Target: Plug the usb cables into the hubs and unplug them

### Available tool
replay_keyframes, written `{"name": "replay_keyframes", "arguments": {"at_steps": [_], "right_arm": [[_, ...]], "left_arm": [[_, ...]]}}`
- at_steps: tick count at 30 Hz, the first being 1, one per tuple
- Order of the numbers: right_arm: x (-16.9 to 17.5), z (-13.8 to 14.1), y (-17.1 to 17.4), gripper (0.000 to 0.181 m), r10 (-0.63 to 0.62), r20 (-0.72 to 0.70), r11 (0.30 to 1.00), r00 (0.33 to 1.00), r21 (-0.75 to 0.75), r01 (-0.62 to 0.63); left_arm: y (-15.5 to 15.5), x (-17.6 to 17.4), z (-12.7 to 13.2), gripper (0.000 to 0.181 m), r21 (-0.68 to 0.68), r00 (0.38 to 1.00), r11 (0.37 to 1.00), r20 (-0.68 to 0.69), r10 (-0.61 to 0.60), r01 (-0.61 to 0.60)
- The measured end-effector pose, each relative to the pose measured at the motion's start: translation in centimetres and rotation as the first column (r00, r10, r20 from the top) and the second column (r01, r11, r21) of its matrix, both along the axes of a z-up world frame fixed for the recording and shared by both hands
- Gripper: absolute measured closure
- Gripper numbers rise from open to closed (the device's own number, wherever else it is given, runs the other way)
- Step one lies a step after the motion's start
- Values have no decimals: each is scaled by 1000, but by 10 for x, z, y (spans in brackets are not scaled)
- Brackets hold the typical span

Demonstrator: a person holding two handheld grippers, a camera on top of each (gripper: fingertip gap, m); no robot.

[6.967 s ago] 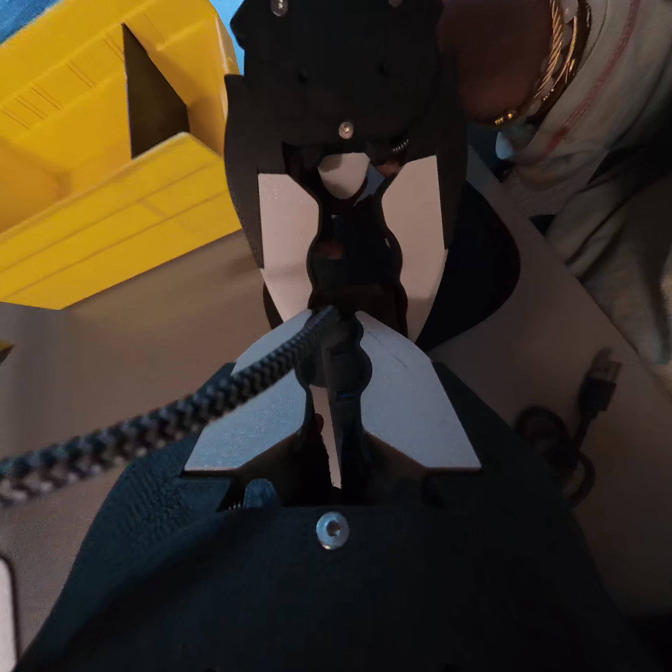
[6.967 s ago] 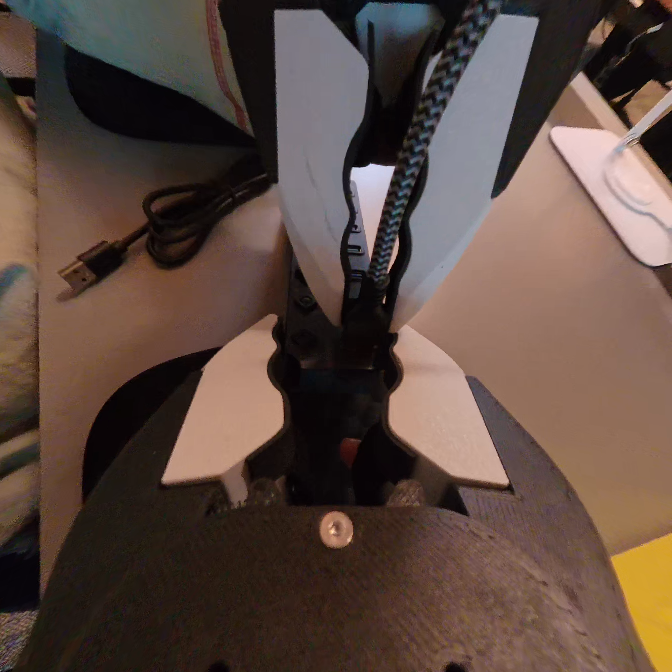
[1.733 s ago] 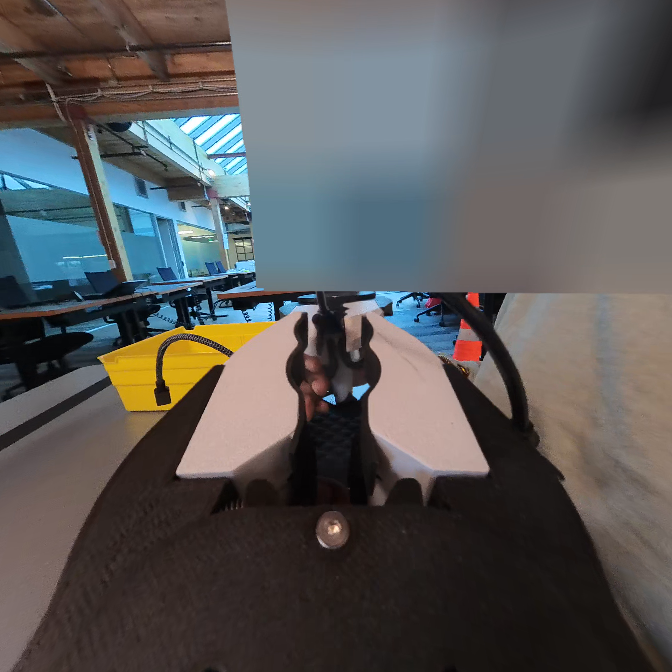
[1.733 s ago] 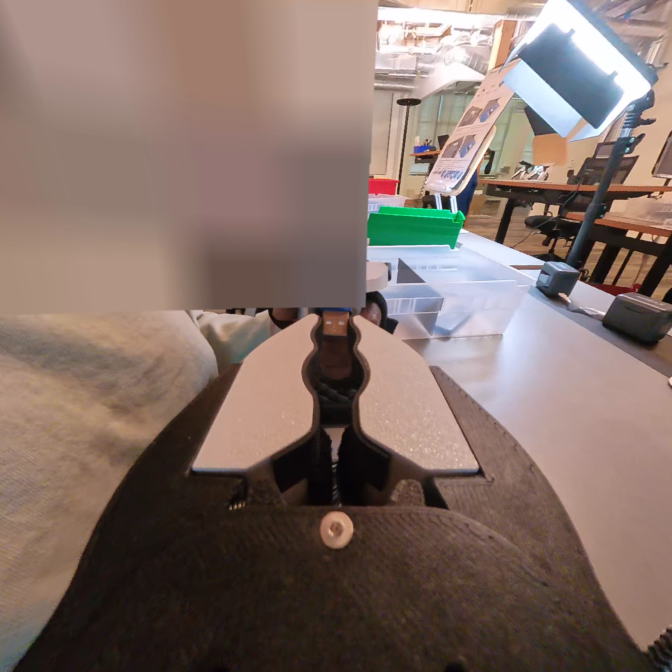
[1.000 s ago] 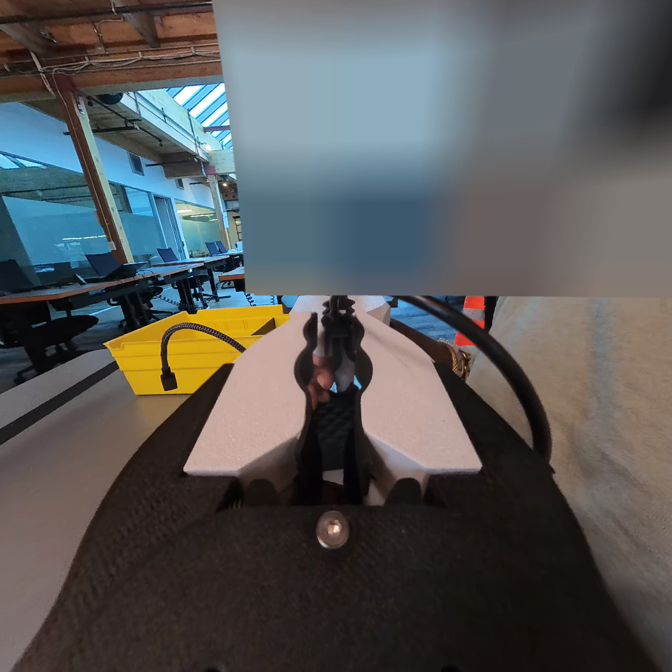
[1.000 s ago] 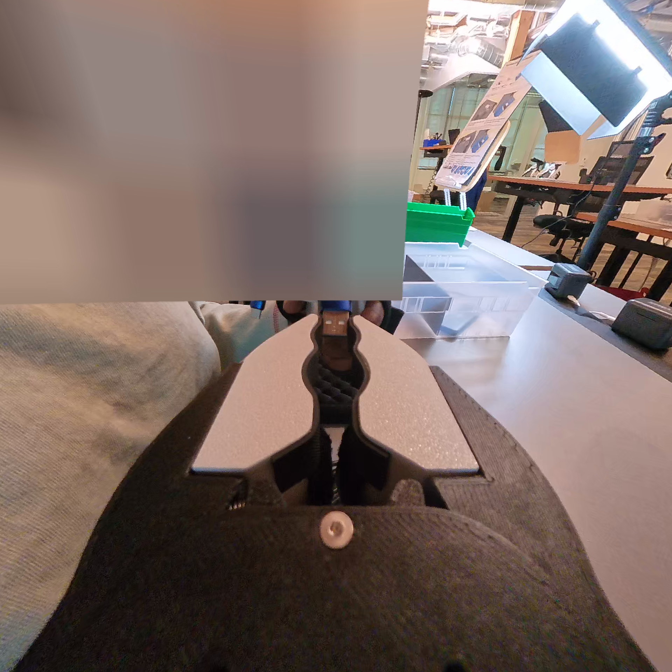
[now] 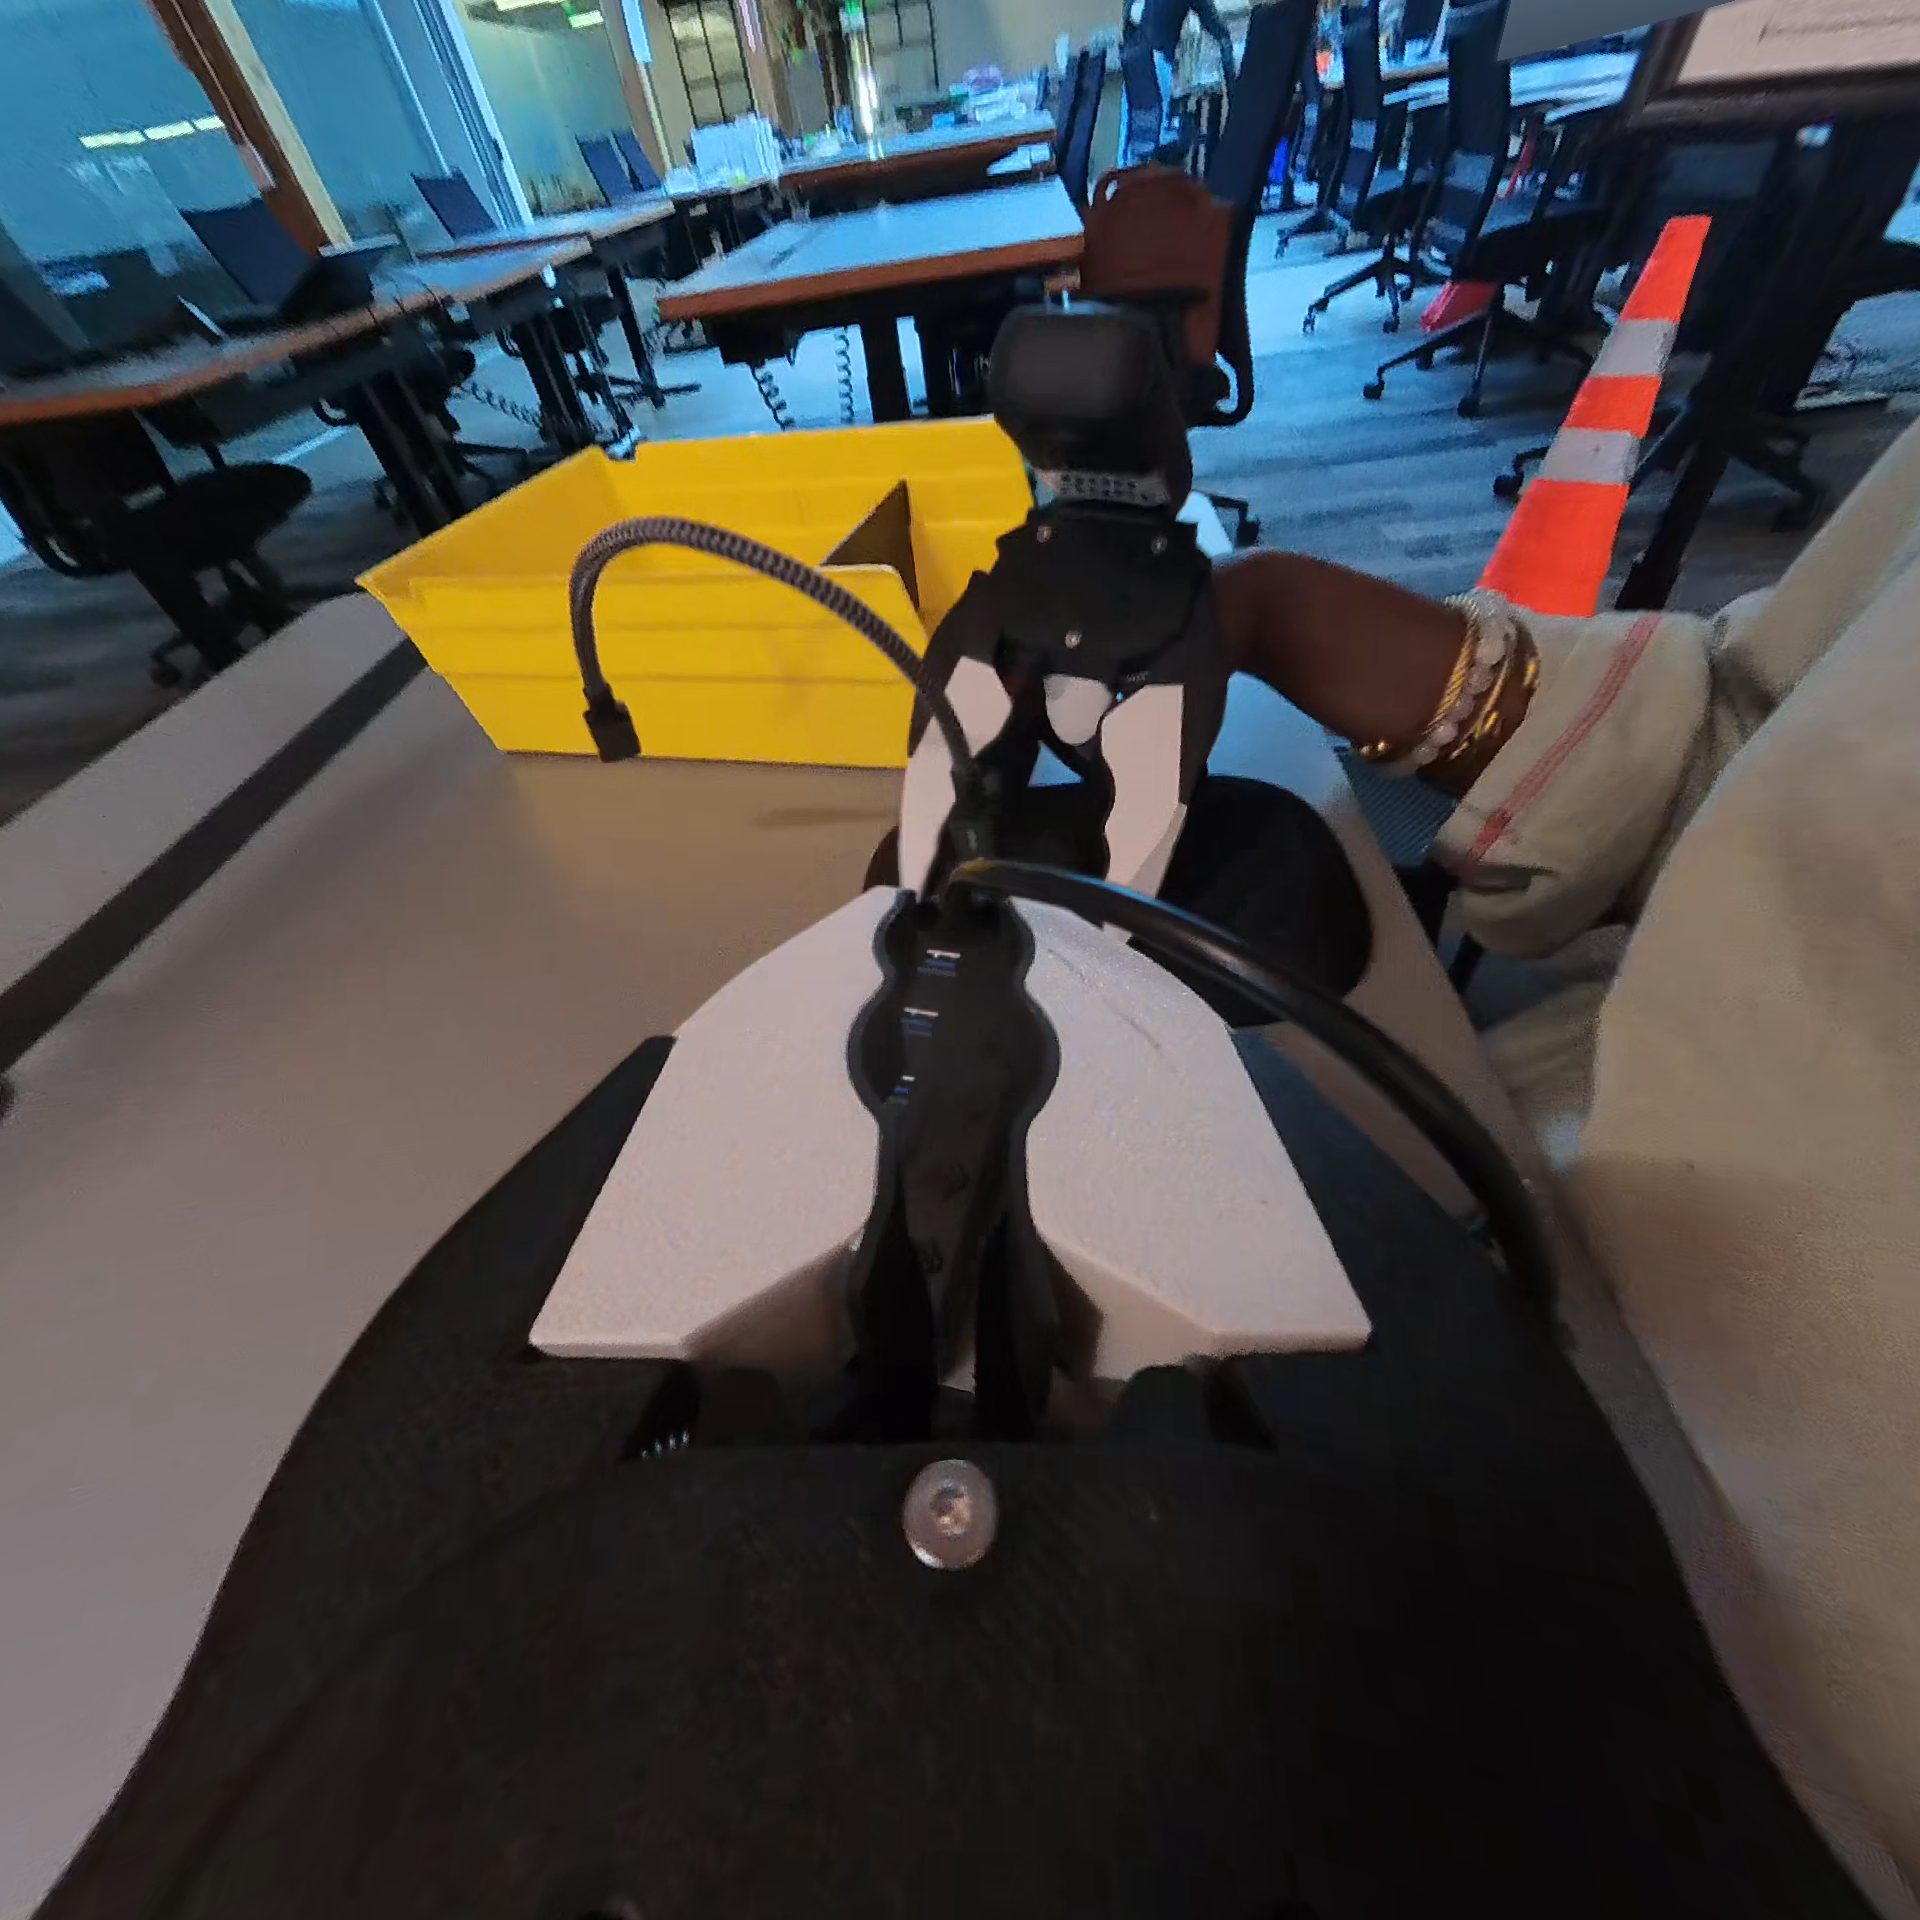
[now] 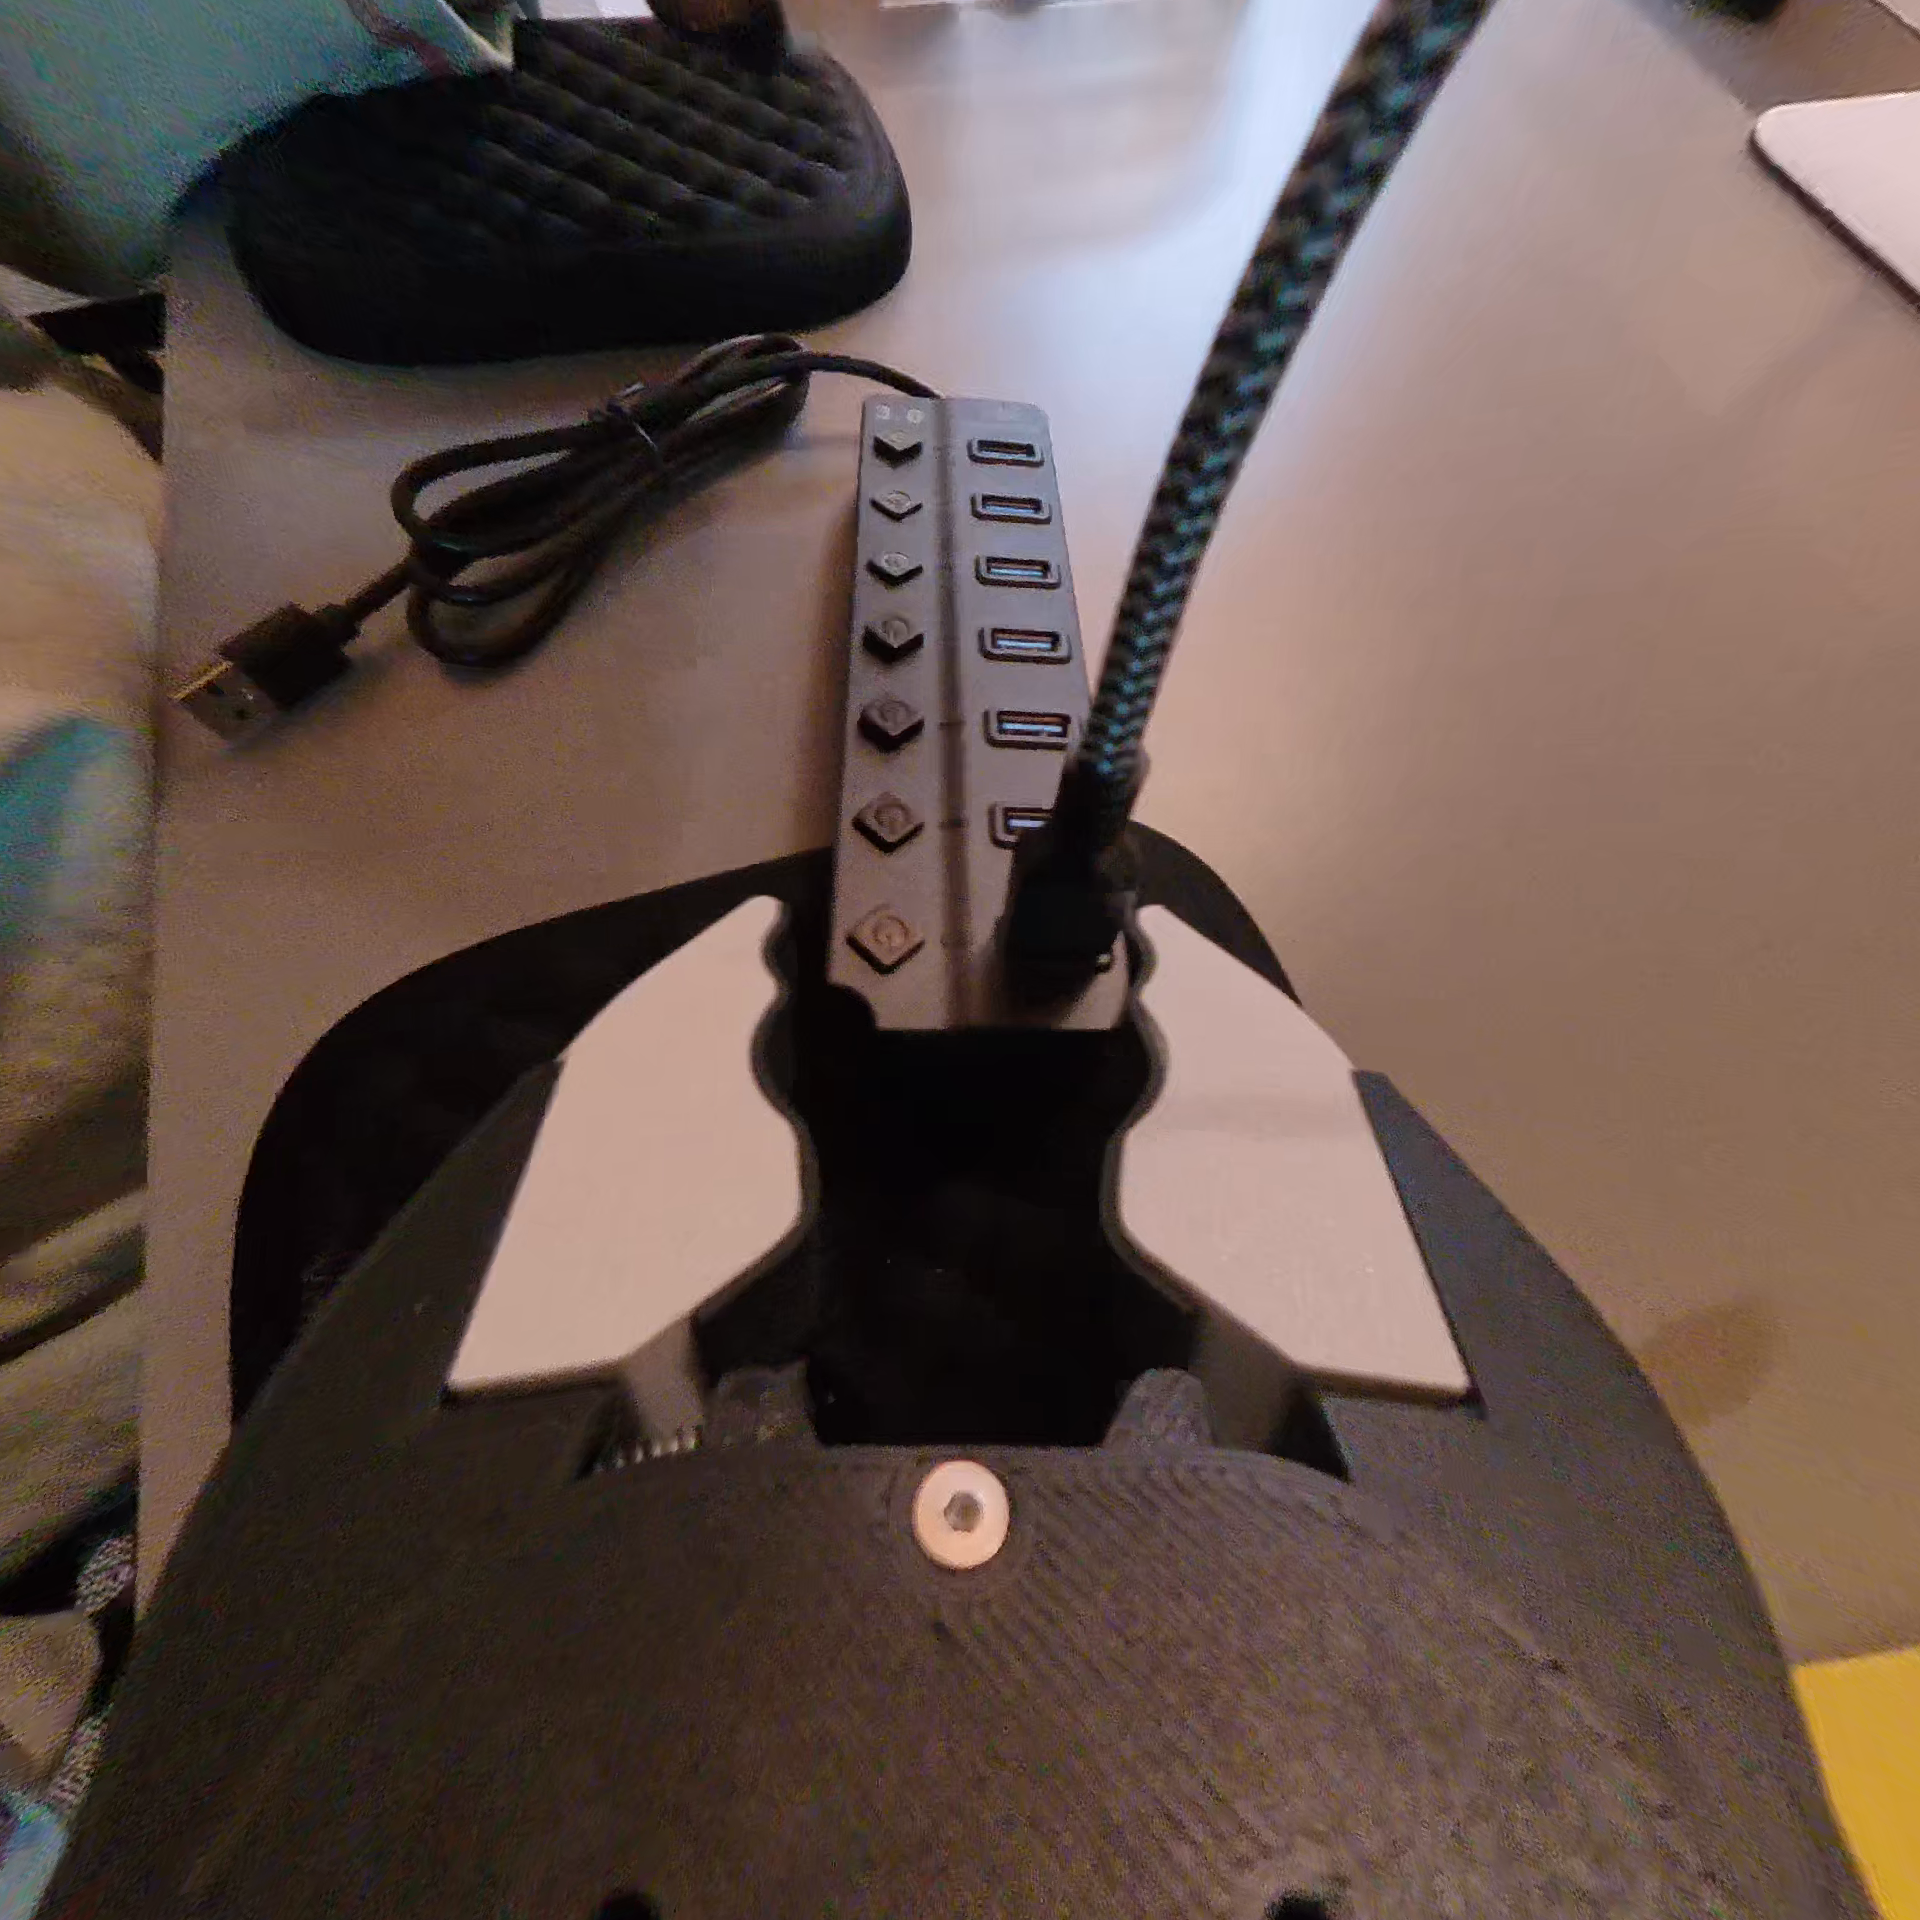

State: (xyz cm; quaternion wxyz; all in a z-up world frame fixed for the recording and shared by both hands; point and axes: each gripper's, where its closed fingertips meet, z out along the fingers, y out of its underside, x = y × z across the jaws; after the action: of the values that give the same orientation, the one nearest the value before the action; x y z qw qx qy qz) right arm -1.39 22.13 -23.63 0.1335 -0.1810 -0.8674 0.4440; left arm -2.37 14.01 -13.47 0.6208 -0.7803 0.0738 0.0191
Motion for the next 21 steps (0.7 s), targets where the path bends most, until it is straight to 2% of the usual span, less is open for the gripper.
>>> {"name": "replay_keyframes", "arguments": {"at_steps": [1, 7, 16, 21], "right_arm": [[2, 1, -1, 127, 10, 2, 1000, 1000, 0, -10], [5, 23, -7, 127, 8, -54, 1000, 999, -25, -9], [9, 32, -9, 127, 21, -94, 1000, 995, -21, -23], [9, 32, -9, 127, 24, -103, 999, 994, -19, -26]], "left_arm": [[3, -3, -5, 166, -20, 1000, 1000, -4, -5, 5], [19, -9, -30, 166, -139, 994, 988, -74, -81, 70], [34, -6, -48, 166, -197, 974, 962, -83, -210, 190], [37, -6, -50, 166, -214, 972, 954, -66, -227, 209]]}}
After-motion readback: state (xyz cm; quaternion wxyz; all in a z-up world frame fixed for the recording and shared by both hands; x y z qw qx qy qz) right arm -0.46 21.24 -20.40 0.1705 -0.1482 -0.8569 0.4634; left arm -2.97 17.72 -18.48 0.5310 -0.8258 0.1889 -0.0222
